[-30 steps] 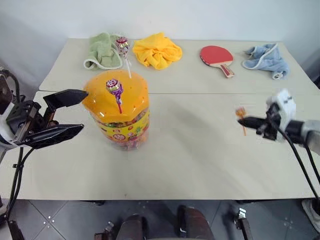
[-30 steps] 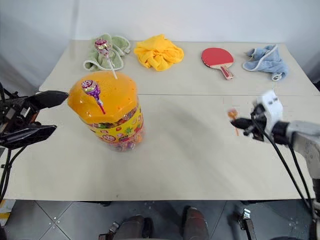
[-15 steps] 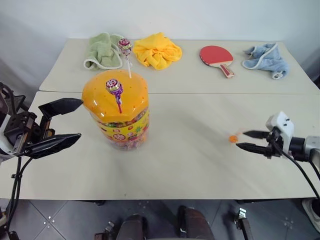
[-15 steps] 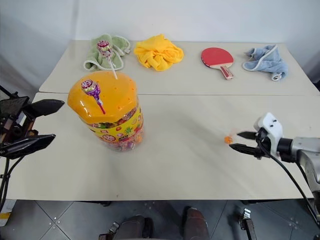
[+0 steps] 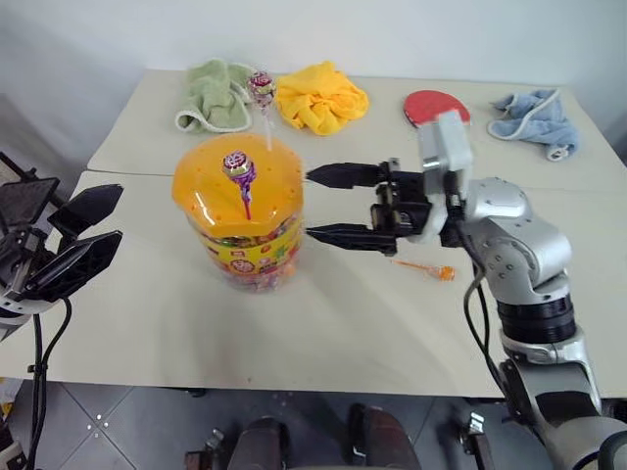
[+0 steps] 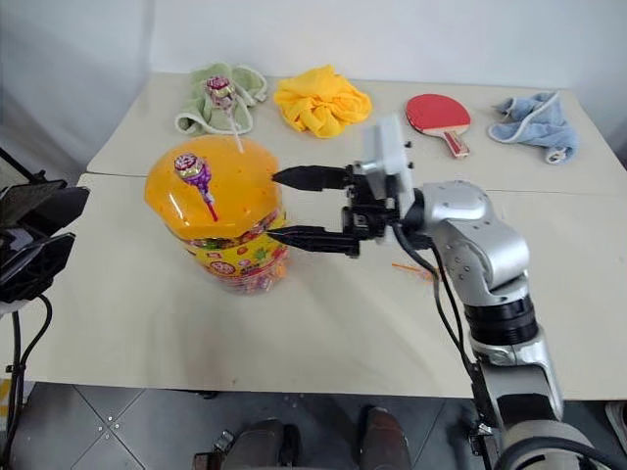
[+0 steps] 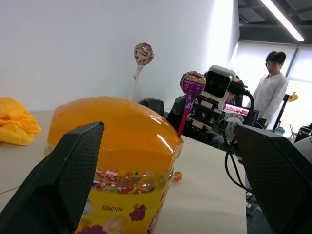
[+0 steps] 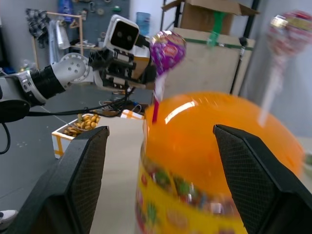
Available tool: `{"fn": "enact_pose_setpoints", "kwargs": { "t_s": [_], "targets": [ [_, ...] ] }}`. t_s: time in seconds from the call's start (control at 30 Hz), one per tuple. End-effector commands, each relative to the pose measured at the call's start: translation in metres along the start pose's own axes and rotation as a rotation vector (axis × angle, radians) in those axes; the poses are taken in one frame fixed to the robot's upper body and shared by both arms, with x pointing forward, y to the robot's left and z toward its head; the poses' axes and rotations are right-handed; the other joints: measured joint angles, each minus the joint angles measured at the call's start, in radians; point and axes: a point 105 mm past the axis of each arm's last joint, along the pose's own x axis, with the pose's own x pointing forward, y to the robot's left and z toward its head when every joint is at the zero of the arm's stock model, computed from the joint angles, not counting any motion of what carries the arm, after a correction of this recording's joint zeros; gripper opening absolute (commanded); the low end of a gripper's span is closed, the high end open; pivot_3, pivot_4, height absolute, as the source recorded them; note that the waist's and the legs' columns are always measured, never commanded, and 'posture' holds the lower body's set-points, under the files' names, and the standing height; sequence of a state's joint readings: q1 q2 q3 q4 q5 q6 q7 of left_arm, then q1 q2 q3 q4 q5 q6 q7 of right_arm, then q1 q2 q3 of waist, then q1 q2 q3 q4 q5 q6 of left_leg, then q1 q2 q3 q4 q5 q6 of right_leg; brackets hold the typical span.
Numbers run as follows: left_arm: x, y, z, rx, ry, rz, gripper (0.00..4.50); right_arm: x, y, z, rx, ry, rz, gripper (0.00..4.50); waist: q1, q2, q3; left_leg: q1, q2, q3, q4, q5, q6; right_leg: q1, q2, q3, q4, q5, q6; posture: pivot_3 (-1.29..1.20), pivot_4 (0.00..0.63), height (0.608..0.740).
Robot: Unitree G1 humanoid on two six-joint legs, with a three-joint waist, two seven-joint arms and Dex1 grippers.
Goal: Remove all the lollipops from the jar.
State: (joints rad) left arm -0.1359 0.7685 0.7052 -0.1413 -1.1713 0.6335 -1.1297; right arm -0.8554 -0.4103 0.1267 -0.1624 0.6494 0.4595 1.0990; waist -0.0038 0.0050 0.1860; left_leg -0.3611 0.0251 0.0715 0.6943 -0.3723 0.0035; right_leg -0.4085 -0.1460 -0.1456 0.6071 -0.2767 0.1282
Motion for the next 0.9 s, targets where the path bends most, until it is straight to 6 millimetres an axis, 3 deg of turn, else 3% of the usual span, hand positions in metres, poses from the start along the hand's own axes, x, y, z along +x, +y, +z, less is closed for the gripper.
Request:
{"fn": "enact_pose_setpoints", "kwargs": {
  "t_s": [0.03,0.27,0.3,0.37,0.67,0.8,0.9],
  "targets": [
    [-0.001,-0.002,0.001,0.027,-0.008,-0.012,4.5,0.021,0.001,0.006,-0.048,-0.004,0.037,3.57,-0.001,0.0,0.0,-0.001,0.0,0.0,0.001,0.0,0.0,0.0,0.0,0.0,0.0,0.0,0.0,0.0,0.15,0.74],
    [-0.001,0.0,0.0,0.019,-0.021,-0.038,4.5,0.051,0.002,0.002,-0.052,0.014,0.079,3.57,-0.007,0.0,0.0,-0.003,0.001,0.001,0.004,0.0,0.0,-0.002,0.001,-0.001,0.003,0.0,0.0,0.0,0.15,0.74],
    [0.0,0.0,0.0,0.025,-0.021,-0.045,4.5,0.052,0.002,0.002,-0.056,0.014,0.082,3.39,-0.008,0.0,0.0,-0.003,0.001,0.001,0.004,0.0,0.0,-0.002,0.001,-0.001,0.003,0.0,0.0,0.0,0.15,0.74],
    [0.002,-0.001,-0.001,0.036,-0.029,-0.06,4.5,0.054,0.002,0.002,-0.04,0.001,0.079,2.98,-0.011,0.0,0.0,-0.003,0.001,0.001,0.004,0.0,0.0,-0.002,0.001,-0.001,0.003,0.0,0.0,0.0,0.15,0.74],
    [0.011,-0.007,0.002,0.057,-0.079,-0.099,4.5,0.057,-0.007,0.008,-0.017,-0.072,0.035,0.02,-0.029,0.0,0.0,-0.003,0.002,0.001,0.003,0.0,-0.001,-0.003,0.002,-0.001,0.003,0.0,0.0,0.0,0.15,0.74],
    [0.021,-0.011,0.004,0.068,-0.105,-0.135,4.5,0.052,-0.011,0.024,0.004,-0.197,0.031,0.02,-0.03,0.0,0.0,-0.003,0.002,0.001,0.003,0.0,-0.001,-0.003,0.002,-0.001,0.003,0.0,0.0,0.0,0.15,0.74],
    [0.031,-0.018,0.004,0.082,-0.107,-0.179,4.5,0.034,-0.024,0.044,0.019,-0.26,-0.023,0.02,-0.025,-0.001,0.0,-0.004,0.001,0.0,0.005,0.0,-0.001,-0.003,0.002,-0.001,0.003,0.0,0.0,0.0,0.15,0.74]
  ]
}}
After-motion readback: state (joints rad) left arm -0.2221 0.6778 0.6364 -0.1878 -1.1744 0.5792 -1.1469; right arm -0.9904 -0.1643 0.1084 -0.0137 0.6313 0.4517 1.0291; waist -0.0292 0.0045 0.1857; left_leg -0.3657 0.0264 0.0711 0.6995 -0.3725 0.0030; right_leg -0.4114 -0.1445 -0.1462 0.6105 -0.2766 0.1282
